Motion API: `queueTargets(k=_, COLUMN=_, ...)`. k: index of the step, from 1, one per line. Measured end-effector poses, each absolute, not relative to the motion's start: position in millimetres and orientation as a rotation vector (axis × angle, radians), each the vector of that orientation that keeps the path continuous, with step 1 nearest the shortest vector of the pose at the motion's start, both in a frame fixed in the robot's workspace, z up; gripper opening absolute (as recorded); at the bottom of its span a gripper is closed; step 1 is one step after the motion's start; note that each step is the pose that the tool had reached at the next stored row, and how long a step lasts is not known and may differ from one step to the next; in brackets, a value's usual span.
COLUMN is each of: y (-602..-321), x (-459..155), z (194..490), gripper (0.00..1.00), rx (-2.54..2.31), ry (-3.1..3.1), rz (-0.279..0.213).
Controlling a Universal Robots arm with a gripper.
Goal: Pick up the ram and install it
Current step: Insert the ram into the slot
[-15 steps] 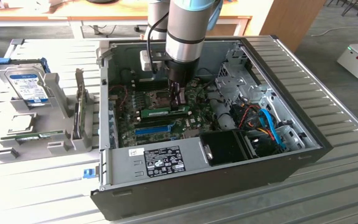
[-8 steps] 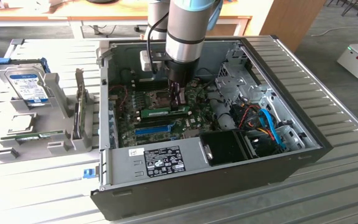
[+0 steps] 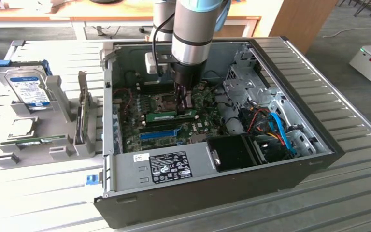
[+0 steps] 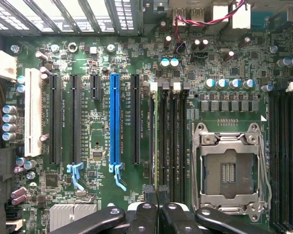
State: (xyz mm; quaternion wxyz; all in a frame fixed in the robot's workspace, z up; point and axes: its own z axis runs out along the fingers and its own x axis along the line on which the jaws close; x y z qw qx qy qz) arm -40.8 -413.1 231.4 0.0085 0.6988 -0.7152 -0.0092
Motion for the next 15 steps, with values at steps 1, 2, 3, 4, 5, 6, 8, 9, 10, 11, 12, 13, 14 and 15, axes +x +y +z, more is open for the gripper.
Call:
queueTargets(k=1, y=-413.2, x=-40.8, z=231.4, gripper=0.12, rx=2.184, ry=-2.234, rz=-0.029)
queueTargets(k=2, y=-413.2, x=-40.8, z=231.4, gripper=0.12, rx=2.185, ry=-2.233, rz=-0.029)
queueTargets(k=3, y=-413.2, x=-40.8, z=231.4, gripper=0.12, rx=2.187, ry=-2.231, rz=-0.029)
queueTargets(k=4, y=-413.2, x=-40.8, z=231.4, gripper=0.12, rx=2.187, ry=-2.231, rz=-0.029)
queueTargets(k=5, y=-413.2, x=-41.1, z=231.4, gripper=0.12, rx=2.188, ry=-2.23, rz=-0.029)
queueTargets(k=6, y=-413.7, x=-41.1, z=231.4, gripper=0.12, rx=2.188, ry=-2.23, rz=-0.029)
queueTargets(k=8, y=-413.9, x=-41.1, z=231.4, gripper=0.12, rx=2.188, ry=-2.23, rz=-0.029)
queueTargets(k=9, y=-413.9, x=-41.1, z=231.4, gripper=0.12, rx=2.188, ry=-2.23, rz=-0.029)
queueTargets(k=10, y=-413.9, x=-41.1, z=231.4, gripper=0.12, rx=2.188, ry=-2.23, rz=-0.029)
queueTargets(k=11, y=-413.9, x=-41.1, z=231.4, gripper=0.12, rx=2.188, ry=-2.23, rz=-0.029)
queueTargets(k=12, y=-413.9, x=-41.1, z=231.4, gripper=0.12, rx=2.188, ry=-2.23, rz=-0.029)
queueTargets(k=13, y=-413.9, x=-41.1, z=231.4, gripper=0.12, rx=2.188, ry=-2.23, rz=-0.029)
queueTargets(k=14, y=-413.9, x=-41.1, z=231.4, gripper=0.12, rx=2.188, ry=-2.23, rz=-0.029)
queueTargets(k=15, y=-413.9, x=-41.1, z=231.3, gripper=0.12, rx=2.188, ry=-2.23, rz=-0.029)
